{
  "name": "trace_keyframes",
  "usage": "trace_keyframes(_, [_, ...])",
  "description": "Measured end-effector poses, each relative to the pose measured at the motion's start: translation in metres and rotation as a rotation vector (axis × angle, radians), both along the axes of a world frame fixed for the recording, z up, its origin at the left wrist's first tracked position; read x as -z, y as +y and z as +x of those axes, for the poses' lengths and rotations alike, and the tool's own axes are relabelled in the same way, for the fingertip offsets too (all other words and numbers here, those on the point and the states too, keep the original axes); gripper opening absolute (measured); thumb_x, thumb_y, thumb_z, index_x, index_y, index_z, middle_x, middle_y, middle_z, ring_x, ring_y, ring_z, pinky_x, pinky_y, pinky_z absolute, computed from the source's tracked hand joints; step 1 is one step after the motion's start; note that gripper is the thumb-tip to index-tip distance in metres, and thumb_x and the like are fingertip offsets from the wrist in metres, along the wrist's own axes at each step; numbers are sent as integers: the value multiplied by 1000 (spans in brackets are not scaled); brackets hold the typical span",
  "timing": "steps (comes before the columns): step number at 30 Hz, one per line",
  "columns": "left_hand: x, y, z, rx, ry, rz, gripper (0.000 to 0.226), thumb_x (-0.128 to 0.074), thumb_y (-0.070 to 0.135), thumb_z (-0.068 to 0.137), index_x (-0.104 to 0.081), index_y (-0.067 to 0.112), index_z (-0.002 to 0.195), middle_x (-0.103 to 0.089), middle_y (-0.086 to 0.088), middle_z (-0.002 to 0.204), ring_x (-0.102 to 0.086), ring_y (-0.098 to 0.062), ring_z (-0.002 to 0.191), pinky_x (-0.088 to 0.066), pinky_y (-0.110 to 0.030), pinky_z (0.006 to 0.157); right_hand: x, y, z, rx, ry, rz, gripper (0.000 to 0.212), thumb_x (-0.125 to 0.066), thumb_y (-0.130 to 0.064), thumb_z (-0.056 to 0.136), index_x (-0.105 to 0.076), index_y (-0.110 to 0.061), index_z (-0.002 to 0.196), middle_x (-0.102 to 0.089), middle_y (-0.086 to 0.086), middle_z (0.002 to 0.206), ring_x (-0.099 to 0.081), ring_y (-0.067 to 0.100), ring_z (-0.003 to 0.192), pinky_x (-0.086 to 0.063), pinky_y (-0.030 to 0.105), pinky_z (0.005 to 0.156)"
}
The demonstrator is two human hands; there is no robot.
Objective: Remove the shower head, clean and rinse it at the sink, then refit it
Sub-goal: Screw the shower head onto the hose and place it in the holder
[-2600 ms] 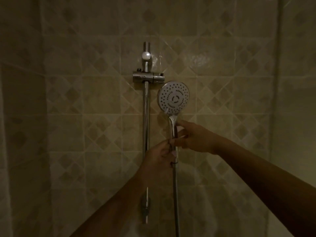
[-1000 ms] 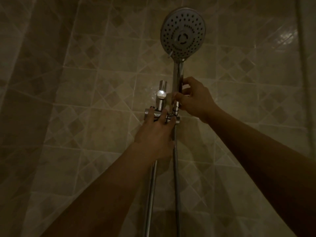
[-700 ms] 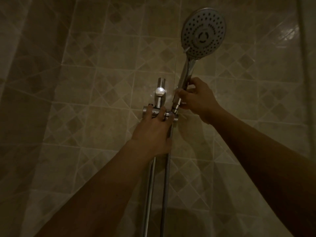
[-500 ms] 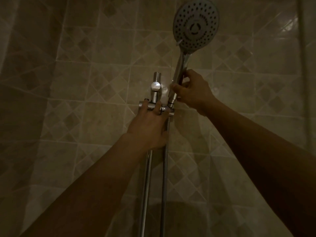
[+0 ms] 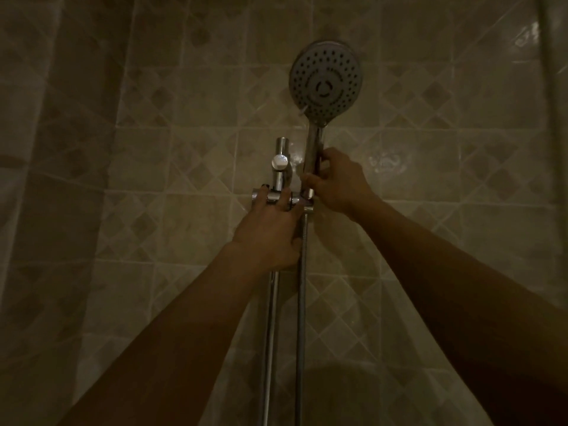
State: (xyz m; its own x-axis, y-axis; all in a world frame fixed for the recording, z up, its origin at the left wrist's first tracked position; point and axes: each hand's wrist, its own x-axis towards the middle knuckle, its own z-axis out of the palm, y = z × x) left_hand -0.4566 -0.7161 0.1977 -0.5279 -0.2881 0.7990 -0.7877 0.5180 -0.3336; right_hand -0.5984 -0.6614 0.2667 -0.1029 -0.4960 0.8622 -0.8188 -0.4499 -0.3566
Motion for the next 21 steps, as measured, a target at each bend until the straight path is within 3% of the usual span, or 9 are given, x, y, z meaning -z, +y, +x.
trace_keyframes(4, [3,9,0,27,7,-30,72,-59,38,84,-46,7,148,-38,-29,155,-36,-49,142,-17,-62,122,-1,1,-6,13,66,10,50,-70,-28,96,-52,-13,141,-61,2,123,-57,14,104,-49,31,94])
trace_keyframes(10, [2,11,4,17,-79,11,84,-49,45,78,-42,3,150,-35,-28,157,-25,-44,150,-12,-66,121,8,5,-2,23,38,-9,48,-70,-28,96,-54,-10,138,-69,12,126,-64,29,117,-50,39,101])
trace_keyframes(14, [0,4,6,-22,-108,64,96,-56,52,82,-21,6,158,-13,-27,165,-5,-50,152,-3,-67,121,9,18,5,58,43,49,48,-67,-31,98,-55,-8,138,-66,12,133,-61,28,124,-43,31,99])
trace_keyframes(17, [7,3,7,-14,-57,190,113,-53,68,78,1,14,161,9,-18,169,14,-48,152,-1,-71,120,24,32,6,36,91,130,43,-63,-32,101,-59,-5,135,-65,8,127,-62,23,120,-45,30,99])
trace_keyframes(19, [18,6,7,-43,20,293,114,-60,65,85,13,19,160,24,-8,167,24,-42,151,-1,-69,119,44,40,3,41,112,200,49,-60,-34,103,-50,-8,144,-62,7,132,-59,23,122,-44,29,97])
trace_keyframes(21, [40,15,6,-45,69,347,107,-53,65,91,19,20,157,31,-4,165,27,-37,151,2,-66,119,65,42,-6,129,142,275,58,-55,-38,105,-39,-9,152,-59,15,144,-57,32,130,-45,36,103])
